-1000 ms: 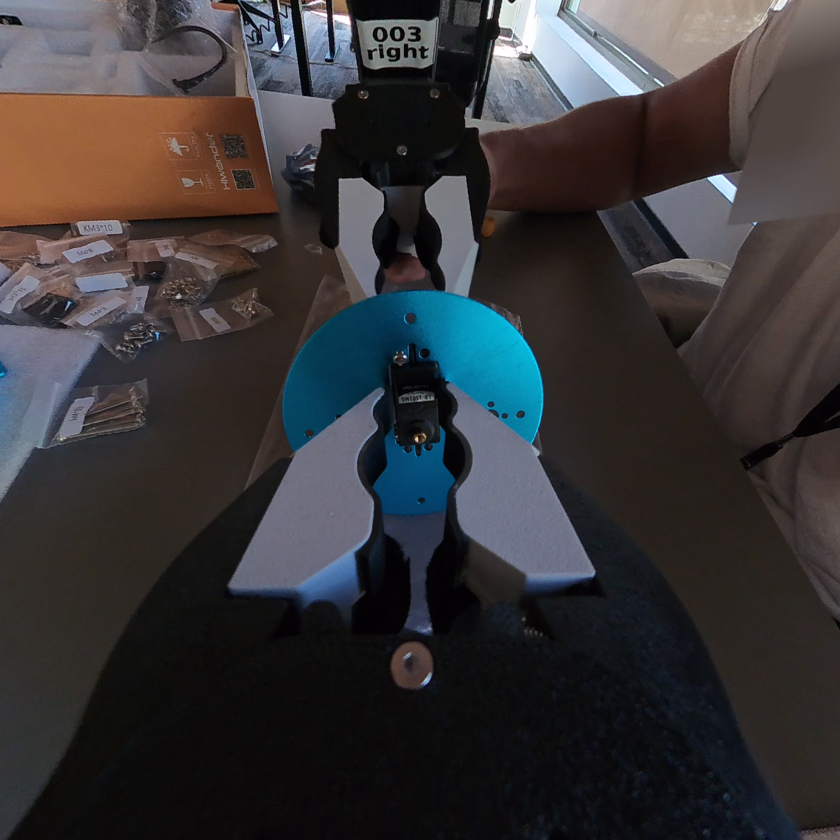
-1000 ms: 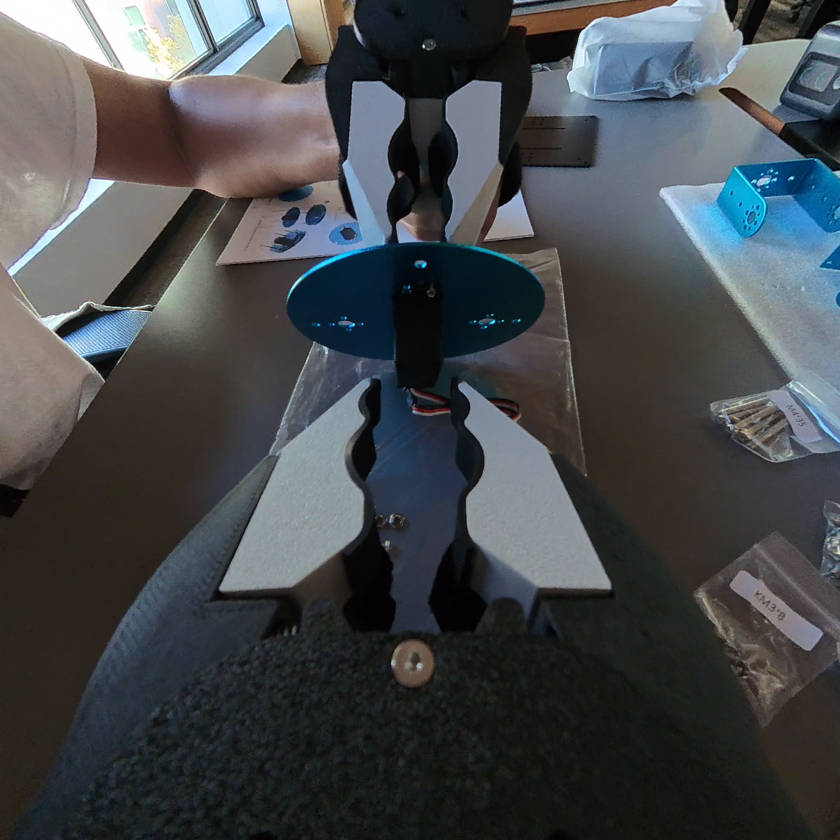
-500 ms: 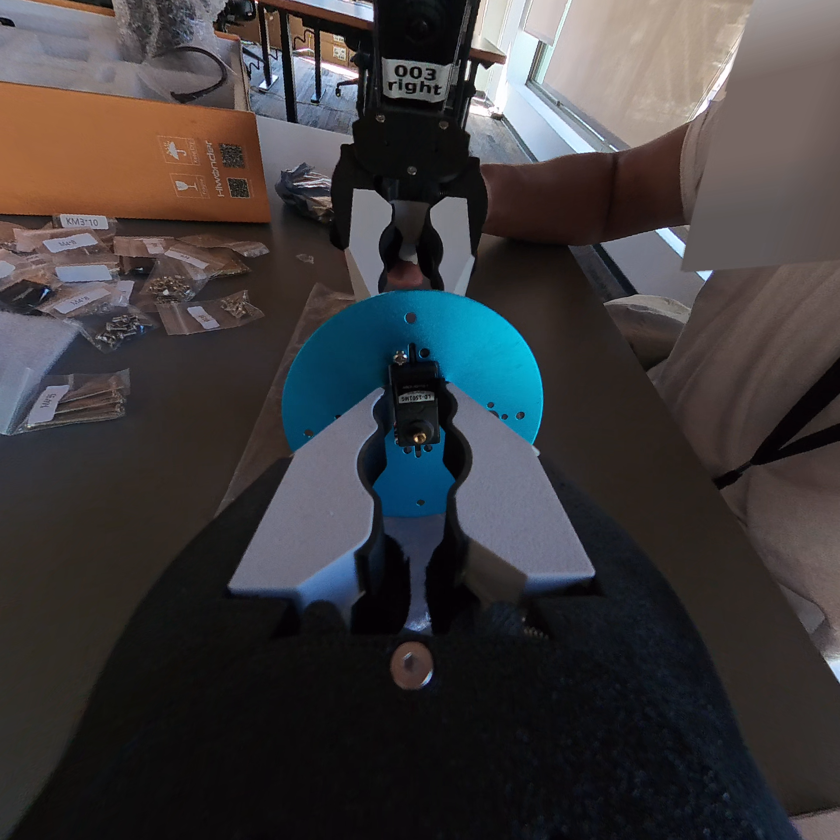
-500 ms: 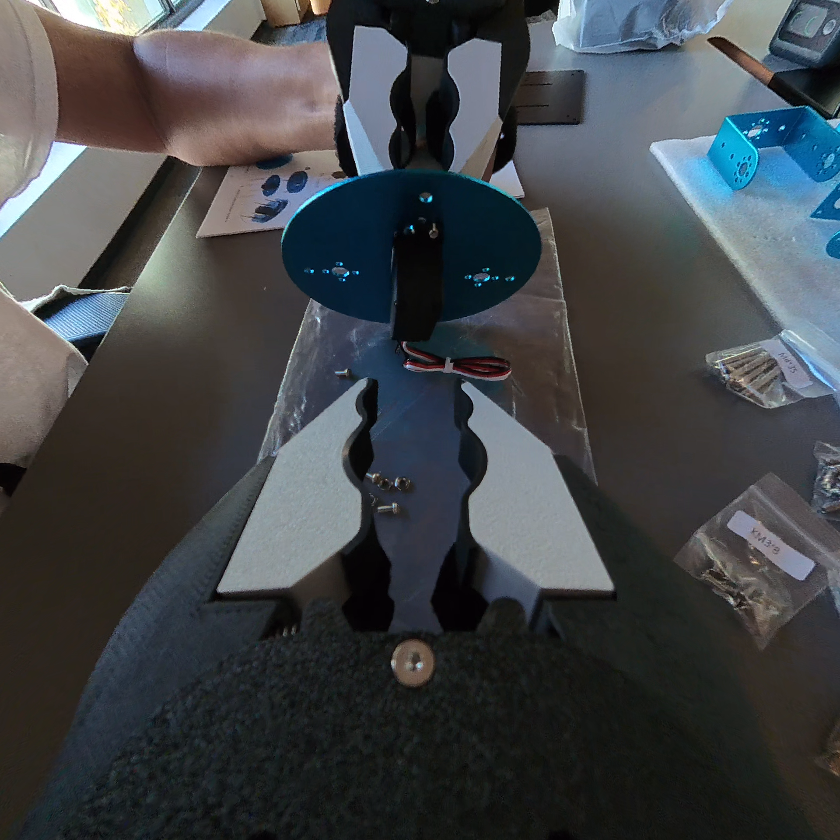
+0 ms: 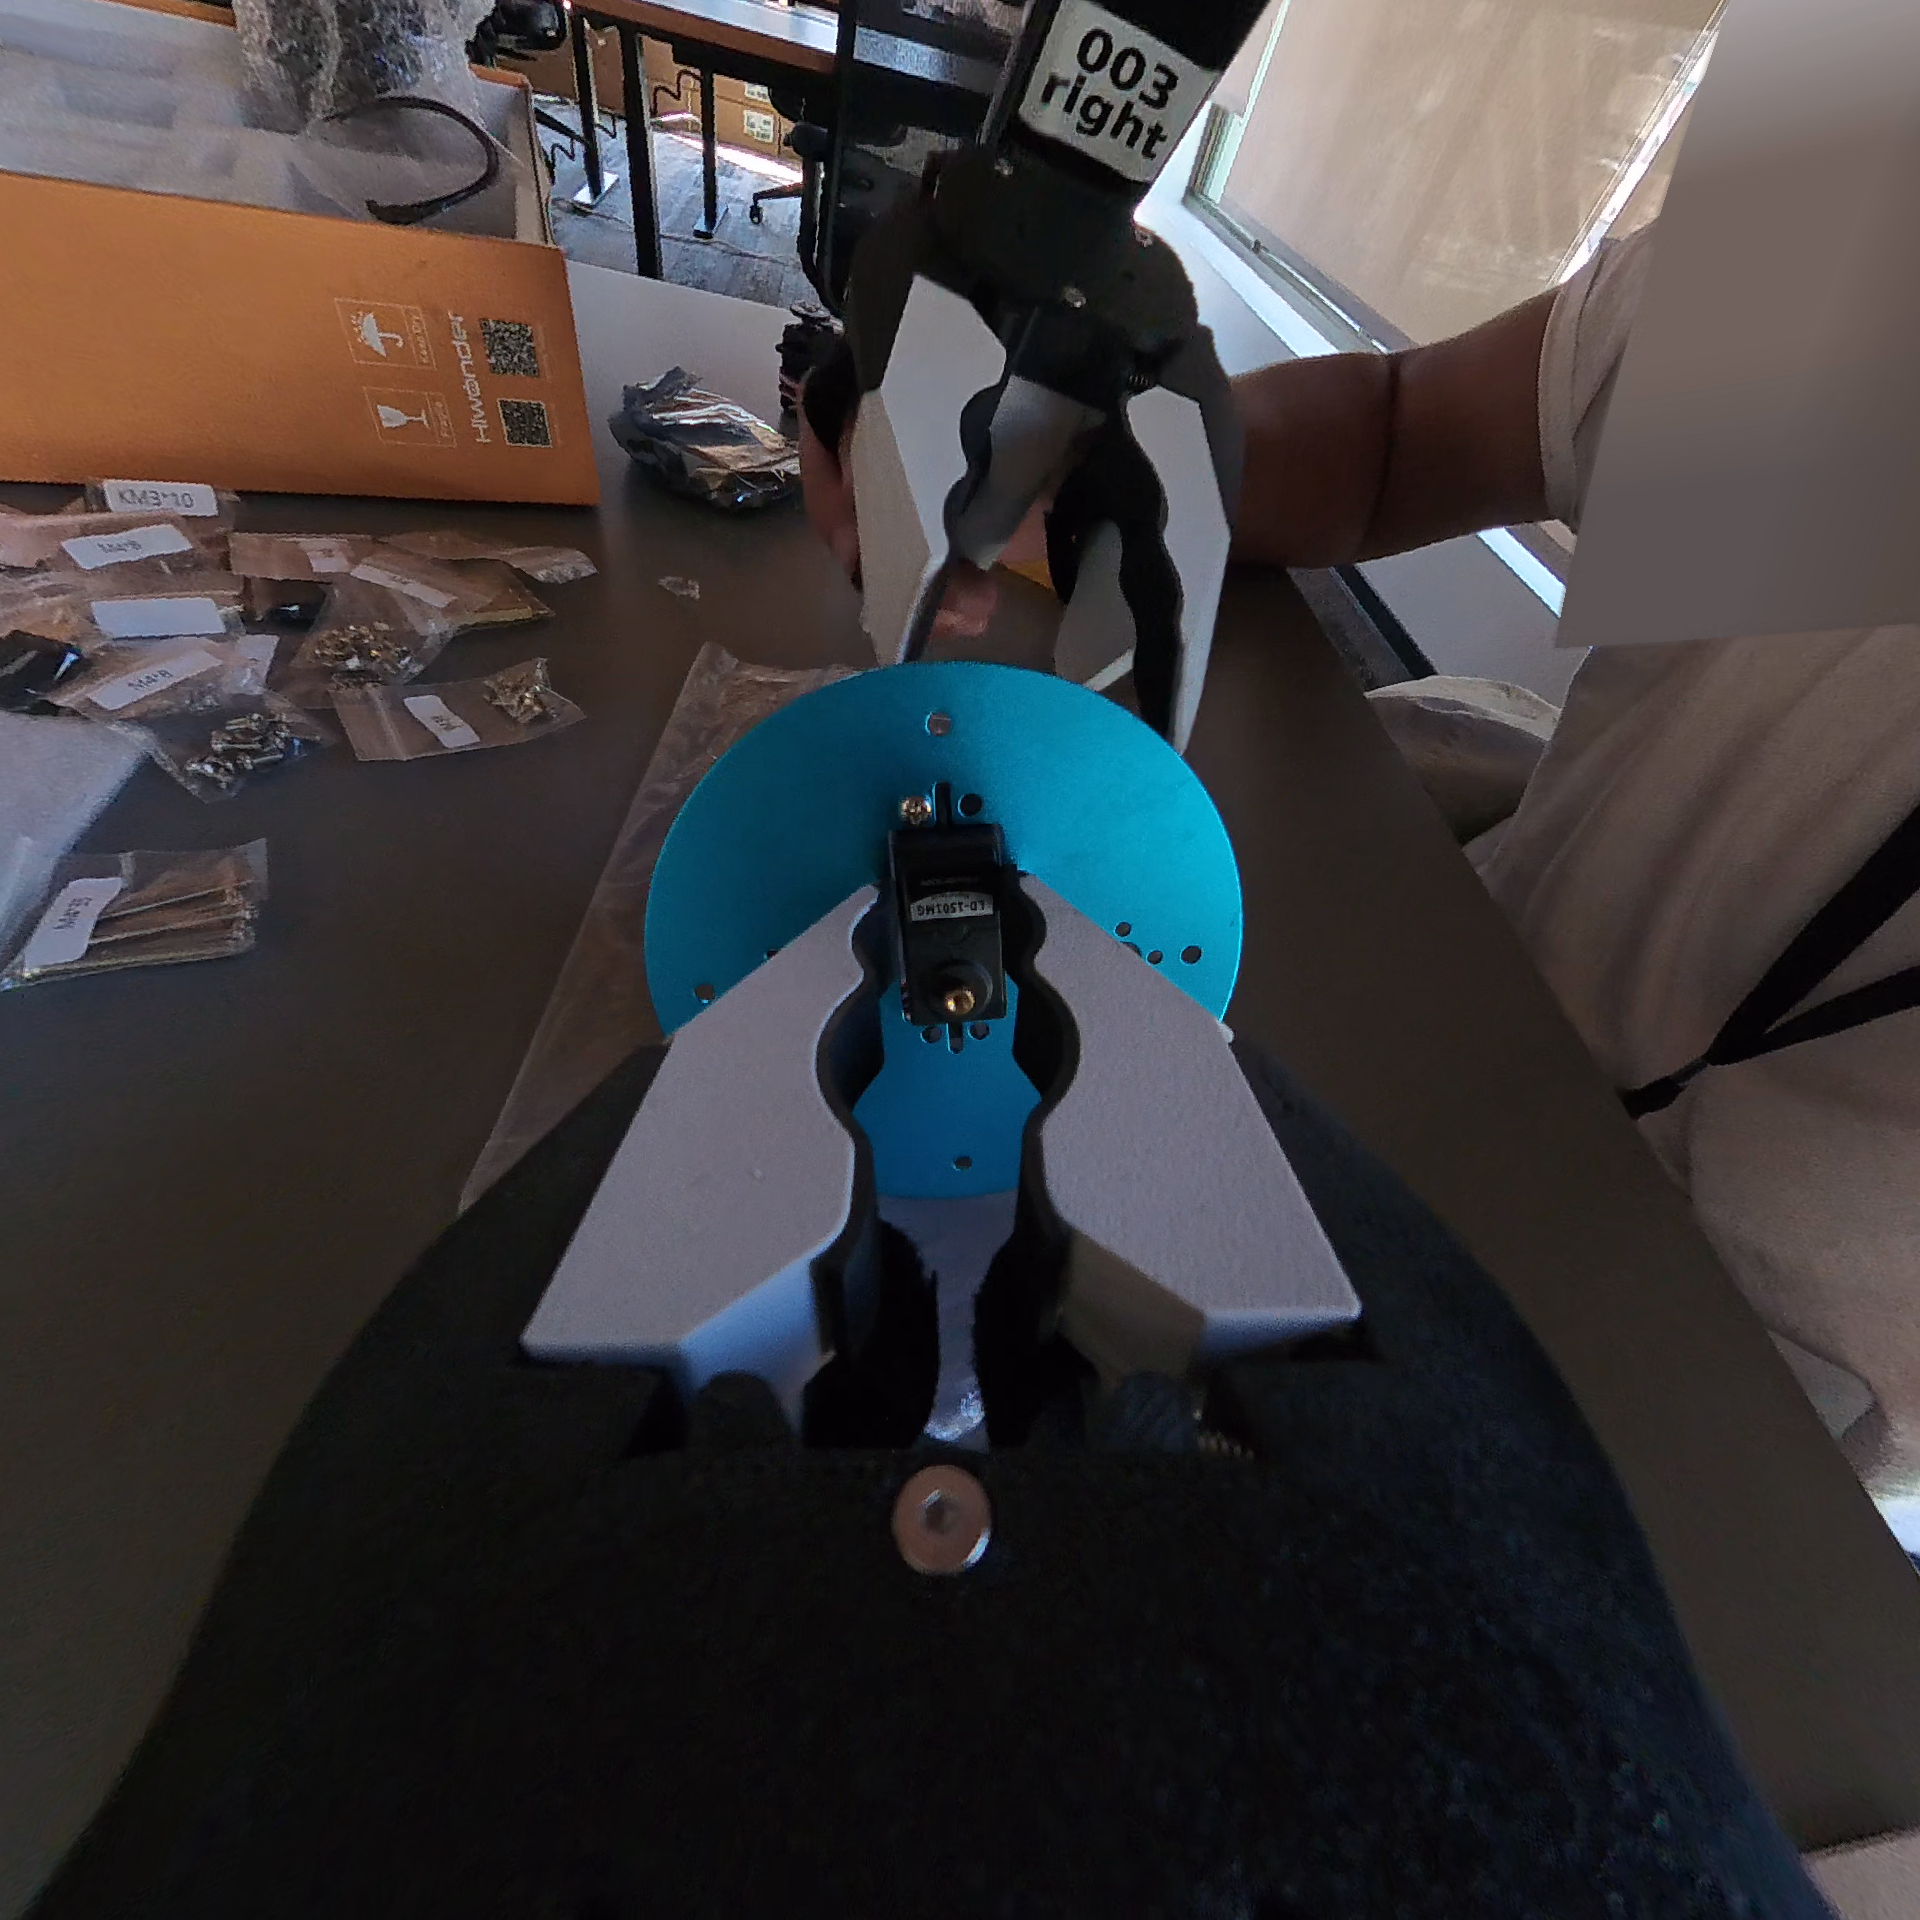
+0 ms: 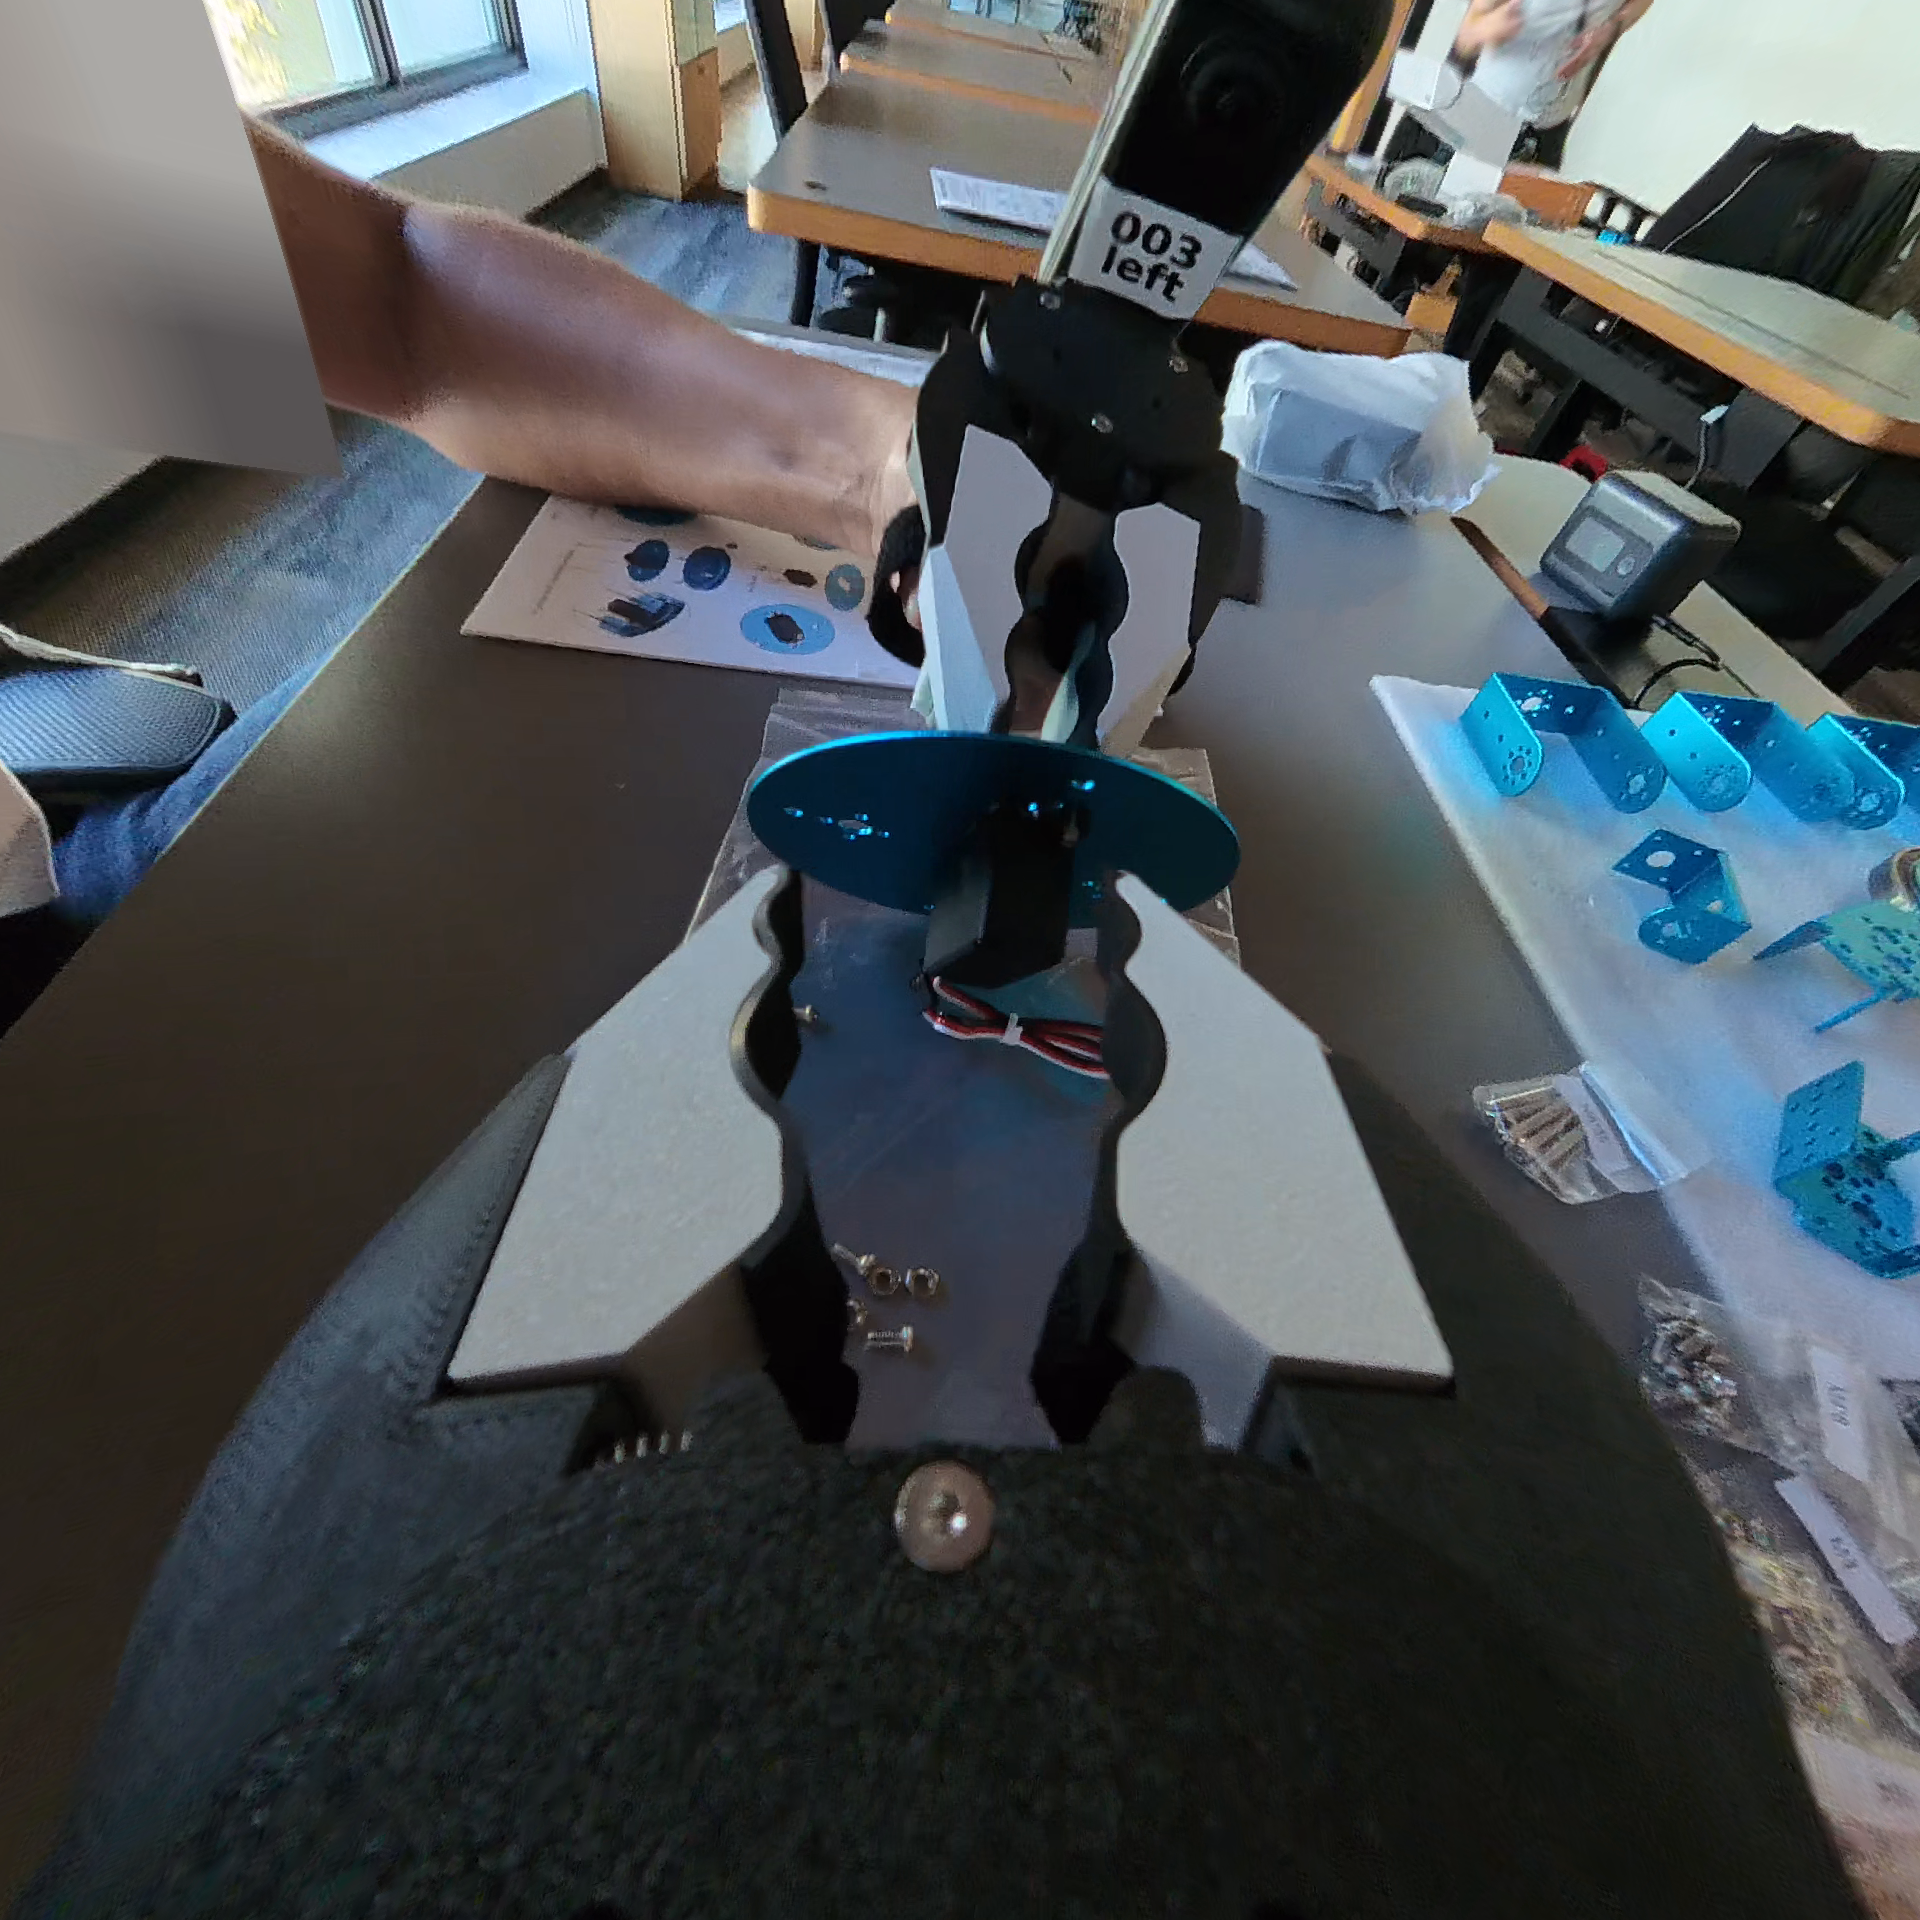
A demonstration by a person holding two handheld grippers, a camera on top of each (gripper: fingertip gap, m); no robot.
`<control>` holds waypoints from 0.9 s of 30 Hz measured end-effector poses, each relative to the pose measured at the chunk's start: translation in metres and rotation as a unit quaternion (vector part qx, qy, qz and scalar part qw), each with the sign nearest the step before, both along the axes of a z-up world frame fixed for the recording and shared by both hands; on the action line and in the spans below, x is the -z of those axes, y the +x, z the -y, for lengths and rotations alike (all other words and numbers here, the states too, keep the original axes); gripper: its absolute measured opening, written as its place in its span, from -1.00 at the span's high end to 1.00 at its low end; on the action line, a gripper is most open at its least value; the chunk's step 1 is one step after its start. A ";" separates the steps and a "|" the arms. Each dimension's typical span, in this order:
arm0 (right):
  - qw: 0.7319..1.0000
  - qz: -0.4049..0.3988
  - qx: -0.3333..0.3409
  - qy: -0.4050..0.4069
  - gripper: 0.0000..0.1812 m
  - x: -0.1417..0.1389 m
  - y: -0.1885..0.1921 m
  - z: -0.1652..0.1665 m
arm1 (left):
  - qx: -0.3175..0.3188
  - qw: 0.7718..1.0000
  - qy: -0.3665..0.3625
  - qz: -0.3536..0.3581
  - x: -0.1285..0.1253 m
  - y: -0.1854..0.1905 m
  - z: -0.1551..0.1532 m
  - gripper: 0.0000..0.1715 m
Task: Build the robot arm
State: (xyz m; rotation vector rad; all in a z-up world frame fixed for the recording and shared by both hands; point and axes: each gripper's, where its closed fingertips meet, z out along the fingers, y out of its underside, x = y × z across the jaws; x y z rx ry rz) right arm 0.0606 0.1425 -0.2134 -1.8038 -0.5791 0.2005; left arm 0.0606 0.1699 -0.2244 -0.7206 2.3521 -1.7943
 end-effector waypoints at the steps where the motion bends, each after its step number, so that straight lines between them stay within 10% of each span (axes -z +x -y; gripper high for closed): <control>1: 1.000 0.006 -0.001 -0.010 0.33 0.000 0.001 0.001 | 0.001 1.000 0.000 0.000 0.000 0.000 0.000 0.79; 8: 0.995 0.032 -0.056 -0.071 0.21 -0.023 0.003 0.007 | 0.003 1.000 0.000 0.000 -0.001 -0.001 0.000 0.79; 19: 0.977 -0.191 -0.047 -0.077 0.62 -0.004 0.019 -0.010 | 0.004 1.000 -0.020 -0.011 -0.001 0.000 -0.004 0.79; 27: 0.991 -0.122 -0.015 -0.055 0.80 0.009 0.012 -0.027 | 0.008 1.000 -0.016 -0.009 -0.001 -0.001 -0.004 0.79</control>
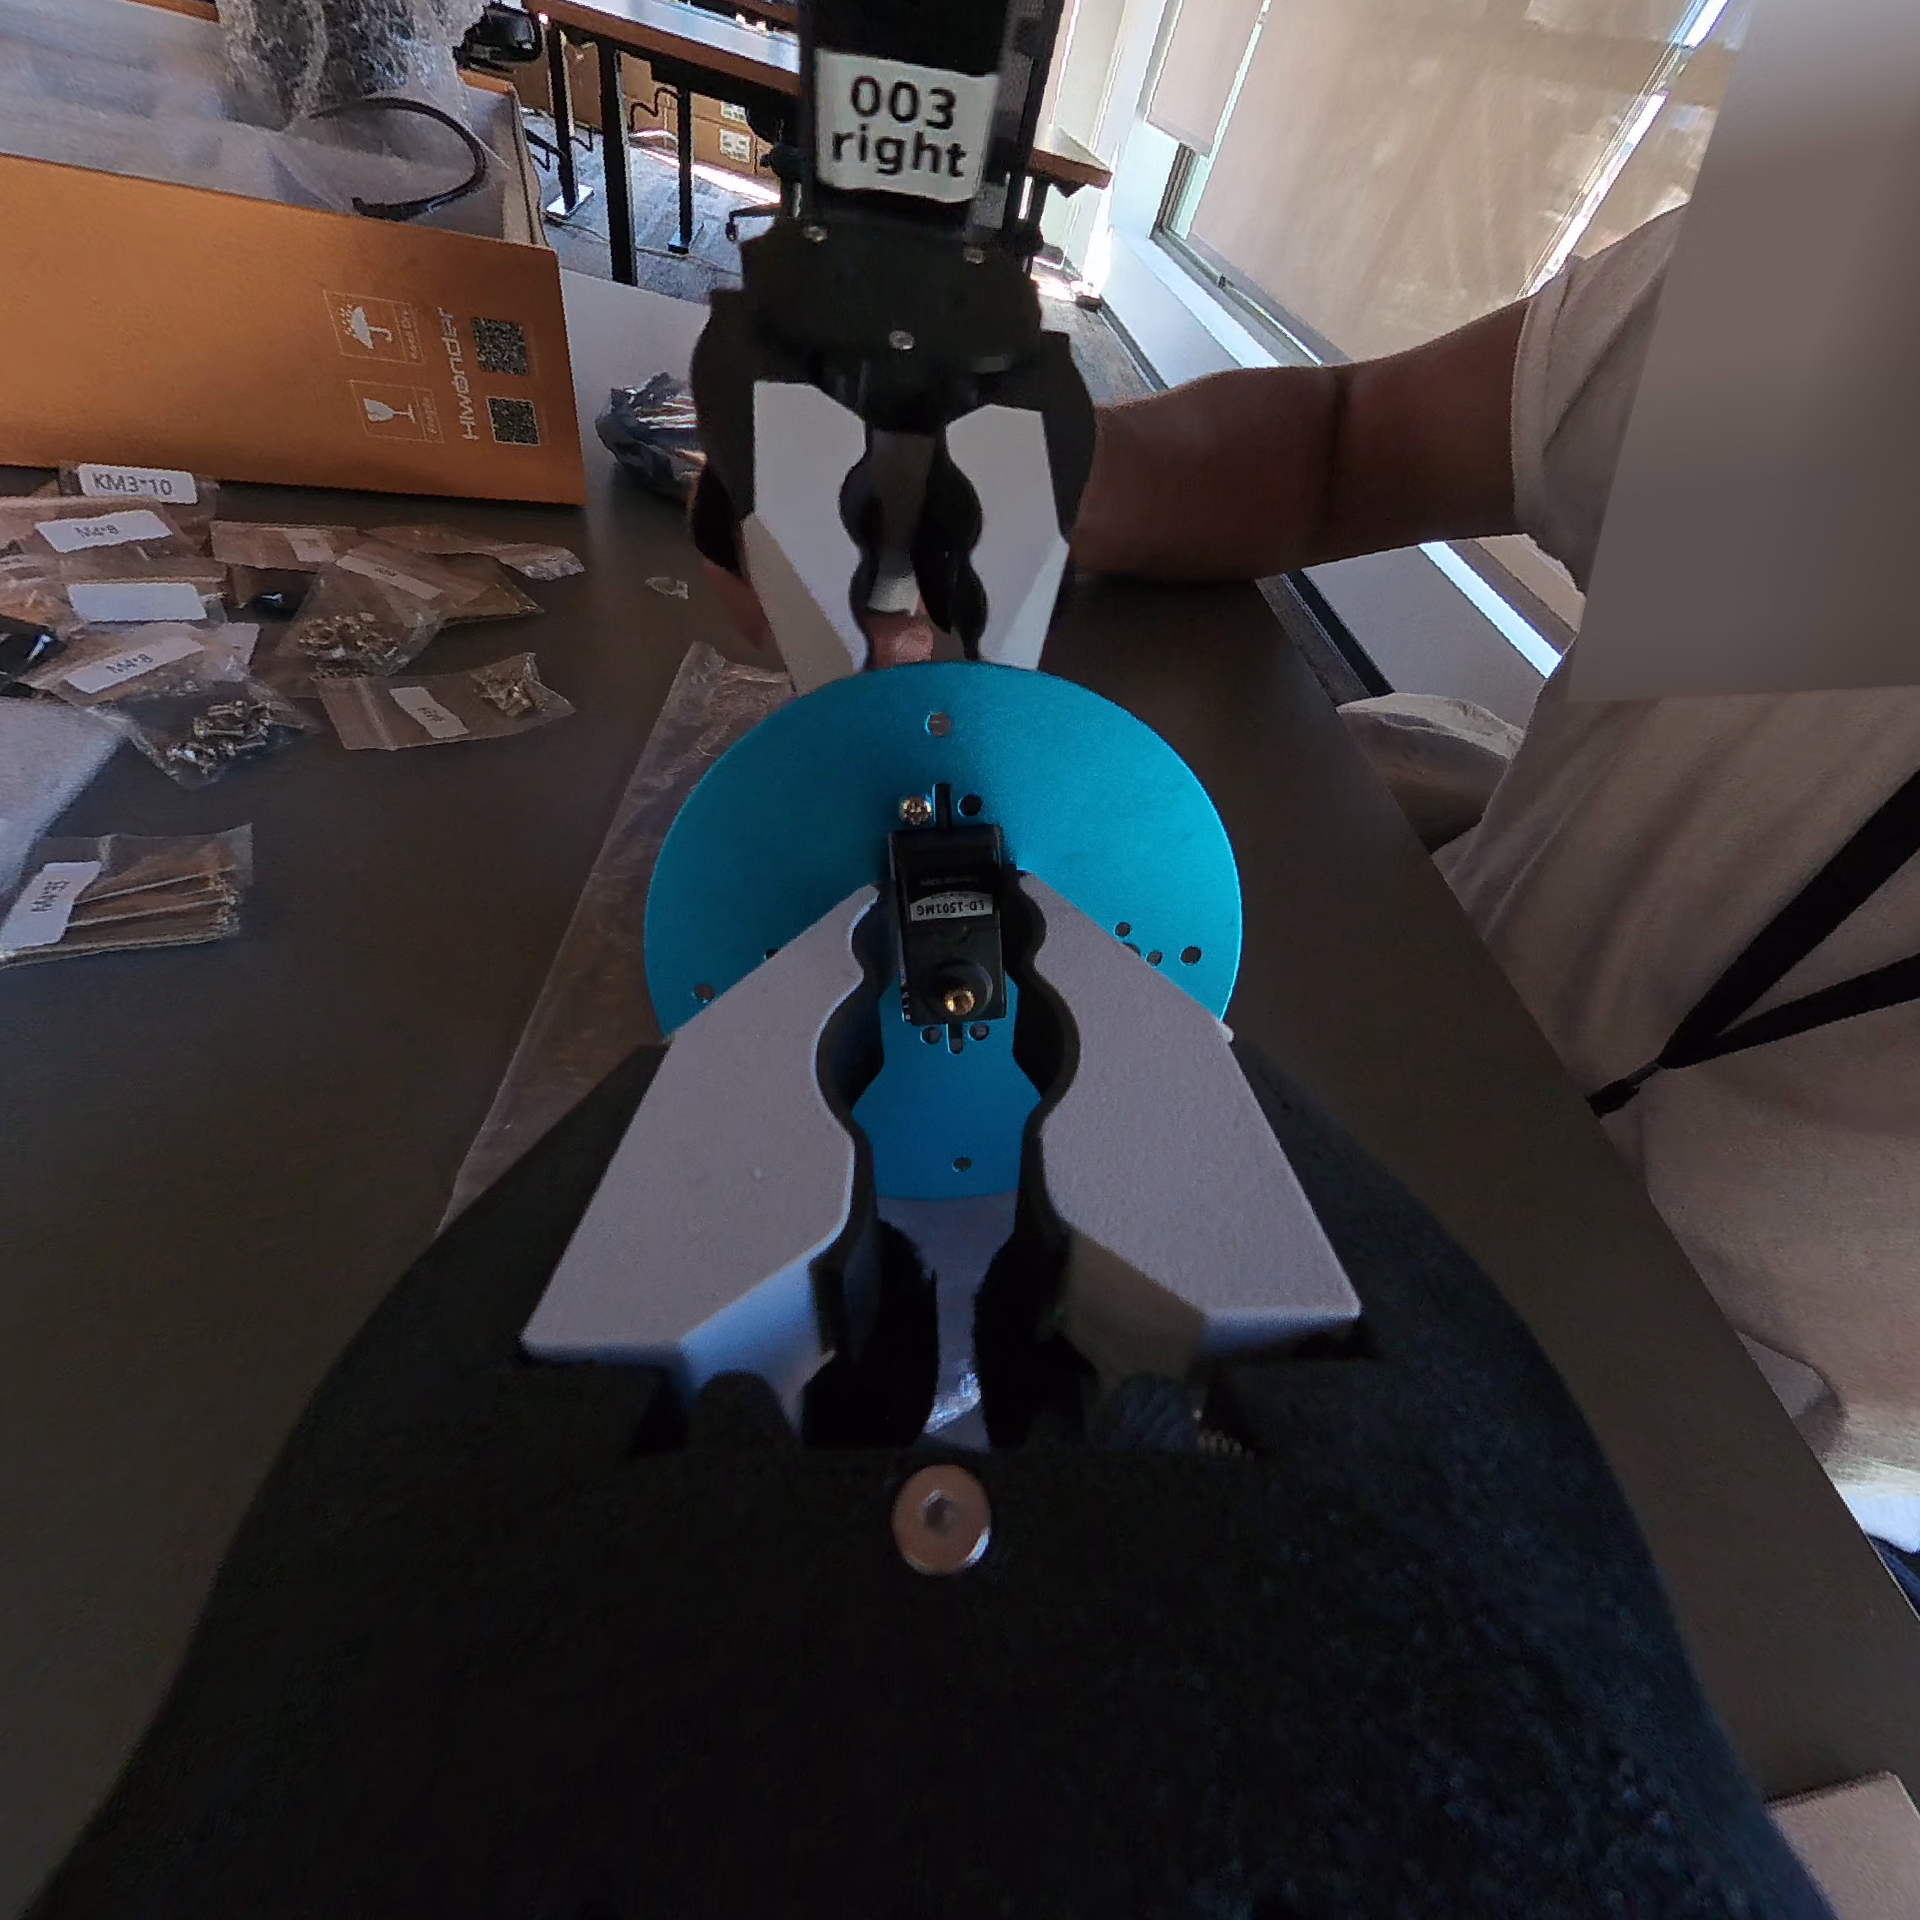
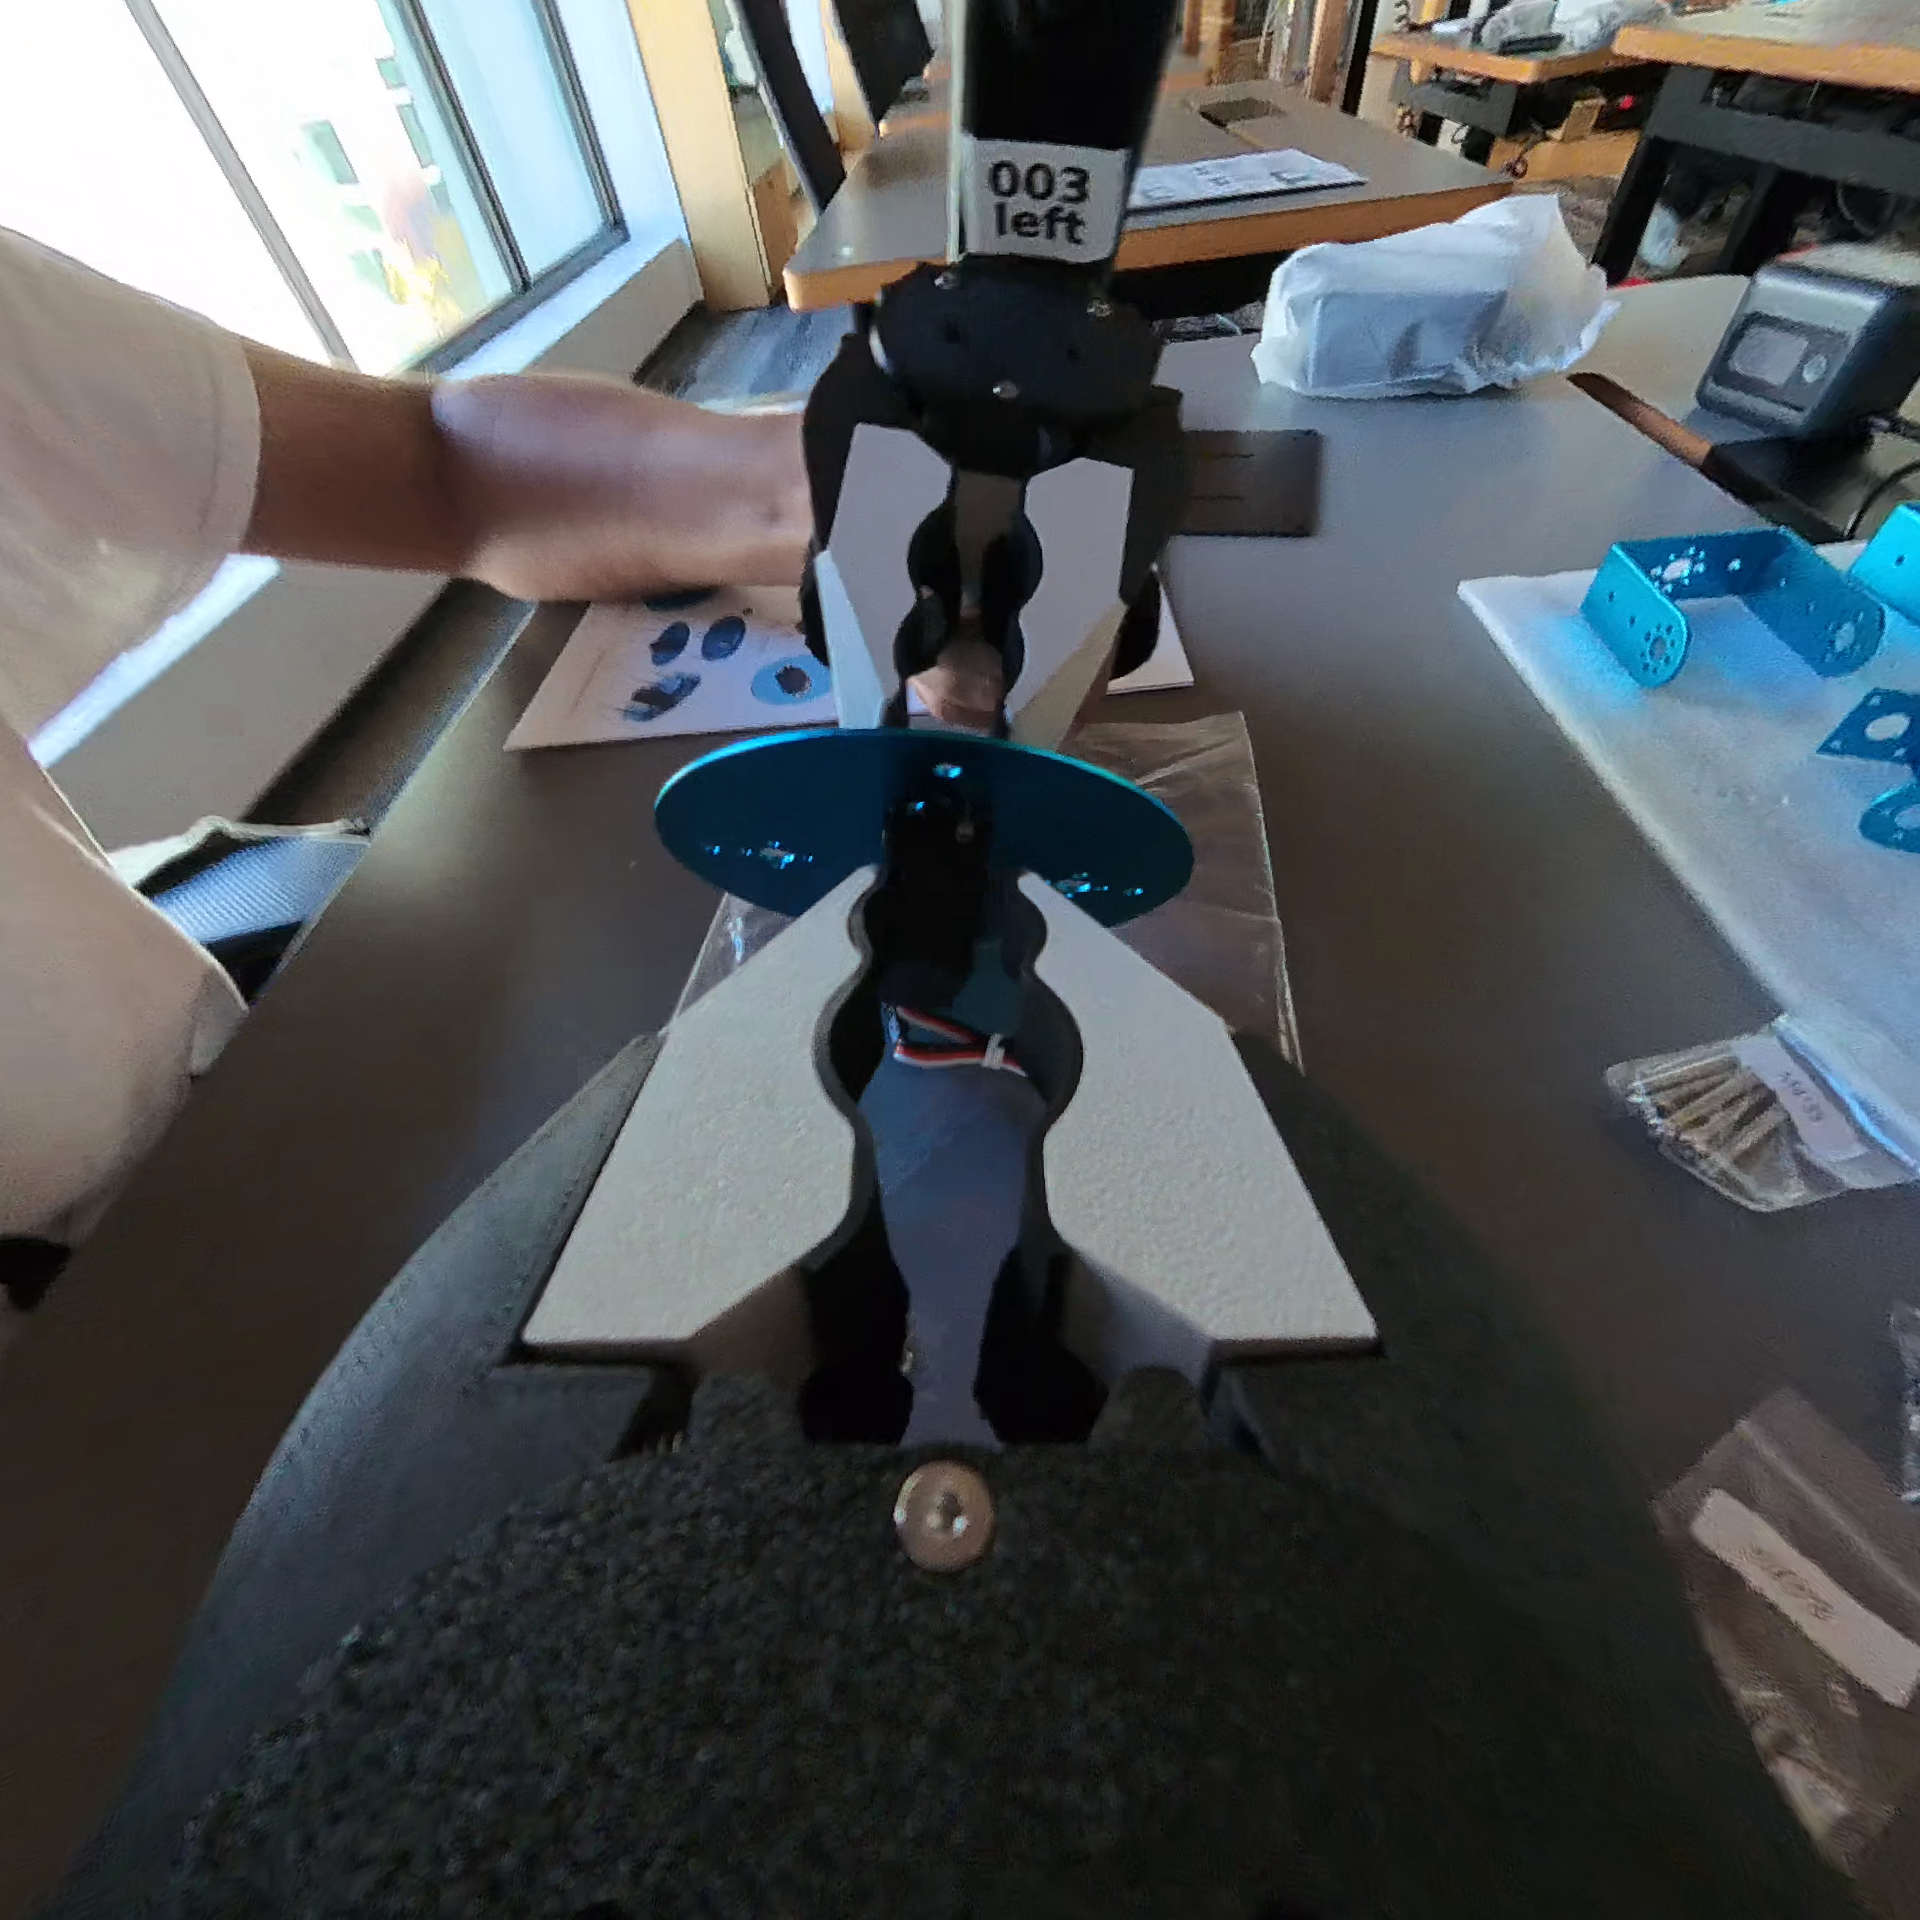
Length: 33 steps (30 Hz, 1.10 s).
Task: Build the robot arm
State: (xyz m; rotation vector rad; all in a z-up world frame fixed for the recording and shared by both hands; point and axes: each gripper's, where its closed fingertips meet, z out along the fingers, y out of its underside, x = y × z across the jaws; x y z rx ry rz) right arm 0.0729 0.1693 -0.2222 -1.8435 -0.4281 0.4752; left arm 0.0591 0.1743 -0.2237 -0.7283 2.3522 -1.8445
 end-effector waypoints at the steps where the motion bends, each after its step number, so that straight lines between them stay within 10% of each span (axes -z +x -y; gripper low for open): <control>1: 1.000 -0.022 0.000 -0.006 0.81 -0.001 0.001 -0.001 | 0.000 1.000 0.000 0.001 0.000 0.000 0.000 0.79; 33: 0.996 -0.073 -0.014 -0.046 0.97 0.001 0.009 0.006 | 0.006 1.000 0.005 0.004 0.000 -0.003 0.001 0.79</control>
